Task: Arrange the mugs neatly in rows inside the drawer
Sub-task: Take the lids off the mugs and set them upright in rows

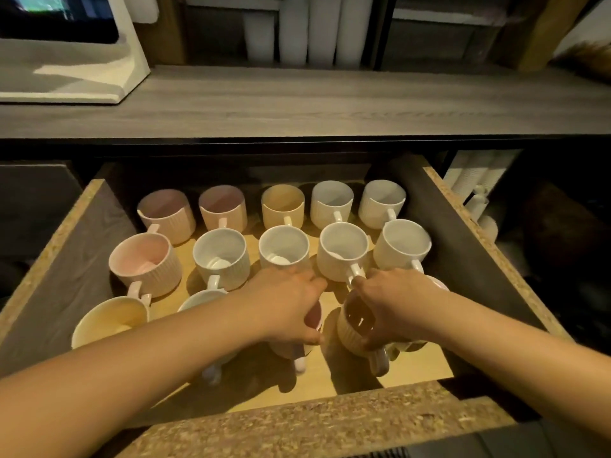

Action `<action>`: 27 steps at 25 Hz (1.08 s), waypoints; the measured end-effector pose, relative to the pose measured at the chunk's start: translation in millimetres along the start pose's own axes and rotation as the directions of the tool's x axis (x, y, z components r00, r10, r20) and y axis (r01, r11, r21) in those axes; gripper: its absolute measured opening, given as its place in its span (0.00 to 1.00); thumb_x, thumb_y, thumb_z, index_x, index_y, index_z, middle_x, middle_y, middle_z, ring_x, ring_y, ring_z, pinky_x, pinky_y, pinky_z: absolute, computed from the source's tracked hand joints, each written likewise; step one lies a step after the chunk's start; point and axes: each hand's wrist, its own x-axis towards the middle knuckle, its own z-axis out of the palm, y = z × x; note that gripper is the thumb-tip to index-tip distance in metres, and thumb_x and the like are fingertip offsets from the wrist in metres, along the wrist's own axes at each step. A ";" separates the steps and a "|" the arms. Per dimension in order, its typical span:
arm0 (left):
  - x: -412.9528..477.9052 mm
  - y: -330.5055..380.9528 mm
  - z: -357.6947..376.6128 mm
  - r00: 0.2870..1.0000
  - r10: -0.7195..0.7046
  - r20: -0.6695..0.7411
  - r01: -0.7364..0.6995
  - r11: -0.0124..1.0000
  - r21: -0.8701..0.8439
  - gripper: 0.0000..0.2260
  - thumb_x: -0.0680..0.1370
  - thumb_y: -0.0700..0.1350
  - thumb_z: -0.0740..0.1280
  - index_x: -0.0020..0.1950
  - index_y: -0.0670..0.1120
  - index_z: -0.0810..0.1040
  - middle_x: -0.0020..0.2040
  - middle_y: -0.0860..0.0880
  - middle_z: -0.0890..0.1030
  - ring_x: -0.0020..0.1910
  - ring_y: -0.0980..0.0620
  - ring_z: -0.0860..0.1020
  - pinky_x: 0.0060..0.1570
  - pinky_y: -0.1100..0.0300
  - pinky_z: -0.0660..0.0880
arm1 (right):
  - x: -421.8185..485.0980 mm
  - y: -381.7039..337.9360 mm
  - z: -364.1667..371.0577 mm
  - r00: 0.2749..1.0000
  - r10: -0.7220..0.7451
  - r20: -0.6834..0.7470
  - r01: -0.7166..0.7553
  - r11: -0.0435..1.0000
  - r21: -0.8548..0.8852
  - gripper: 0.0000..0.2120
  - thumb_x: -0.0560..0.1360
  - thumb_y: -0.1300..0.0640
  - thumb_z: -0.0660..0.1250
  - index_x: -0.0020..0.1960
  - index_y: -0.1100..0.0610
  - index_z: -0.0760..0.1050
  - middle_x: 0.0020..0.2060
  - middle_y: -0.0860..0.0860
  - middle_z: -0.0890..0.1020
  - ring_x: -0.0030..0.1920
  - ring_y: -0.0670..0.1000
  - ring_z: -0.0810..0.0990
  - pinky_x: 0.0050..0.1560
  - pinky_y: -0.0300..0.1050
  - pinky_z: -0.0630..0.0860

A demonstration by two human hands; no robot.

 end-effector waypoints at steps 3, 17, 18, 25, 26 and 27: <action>0.9 0.1 7.6 1.000 0.001 0.007 -0.001 1.000 -0.014 0.25 0.73 0.62 0.64 0.66 0.51 0.68 0.62 0.51 0.74 0.59 0.51 0.72 0.52 0.60 0.70 | 3.4 0.8 2.1 1.000 -0.002 -0.027 0.003 0.999 0.037 0.28 0.69 0.42 0.71 0.65 0.51 0.70 0.57 0.49 0.79 0.53 0.50 0.79 0.45 0.40 0.75; 82.5 3.8 -6.2 0.958 -0.233 -0.168 0.232 0.972 -0.029 0.30 0.75 0.59 0.63 0.72 0.47 0.61 0.68 0.45 0.71 0.63 0.46 0.72 0.59 0.52 0.73 | -21.1 56.3 -17.8 0.934 0.206 0.290 -0.248 0.962 0.115 0.26 0.69 0.44 0.71 0.61 0.55 0.72 0.53 0.51 0.80 0.52 0.52 0.79 0.55 0.47 0.78; 89.3 4.9 -4.6 0.953 -0.275 -0.126 0.271 0.962 -0.046 0.32 0.75 0.60 0.64 0.73 0.46 0.60 0.68 0.44 0.71 0.62 0.45 0.73 0.57 0.52 0.74 | -20.9 56.0 -12.9 0.929 0.211 0.304 -0.257 0.959 0.118 0.26 0.67 0.41 0.72 0.59 0.54 0.73 0.51 0.50 0.80 0.50 0.52 0.79 0.53 0.47 0.78; 101.0 -4.2 -4.0 0.965 -0.260 -0.033 0.254 0.960 -0.119 0.30 0.74 0.56 0.68 0.70 0.44 0.64 0.65 0.44 0.74 0.58 0.47 0.75 0.52 0.57 0.75 | -18.4 59.5 2.6 0.961 0.193 0.199 -0.209 0.976 0.060 0.24 0.70 0.45 0.71 0.60 0.55 0.71 0.50 0.51 0.79 0.47 0.50 0.79 0.45 0.40 0.77; 100.6 -5.4 -3.7 0.966 -0.257 -0.033 0.251 0.960 -0.127 0.29 0.74 0.56 0.68 0.70 0.45 0.64 0.65 0.45 0.74 0.59 0.48 0.75 0.52 0.58 0.75 | -21.1 58.5 -0.4 0.964 0.190 0.184 -0.202 0.978 0.045 0.28 0.68 0.43 0.72 0.62 0.55 0.70 0.52 0.51 0.79 0.48 0.50 0.79 0.44 0.40 0.76; 100.1 -6.1 -3.6 0.966 -0.255 -0.032 0.249 0.959 -0.132 0.29 0.74 0.56 0.68 0.70 0.45 0.64 0.65 0.45 0.74 0.59 0.48 0.75 0.51 0.58 0.75 | -24.3 57.6 -5.3 0.966 0.193 0.170 -0.199 0.980 0.017 0.33 0.66 0.40 0.73 0.64 0.54 0.68 0.54 0.52 0.78 0.48 0.50 0.78 0.43 0.40 0.75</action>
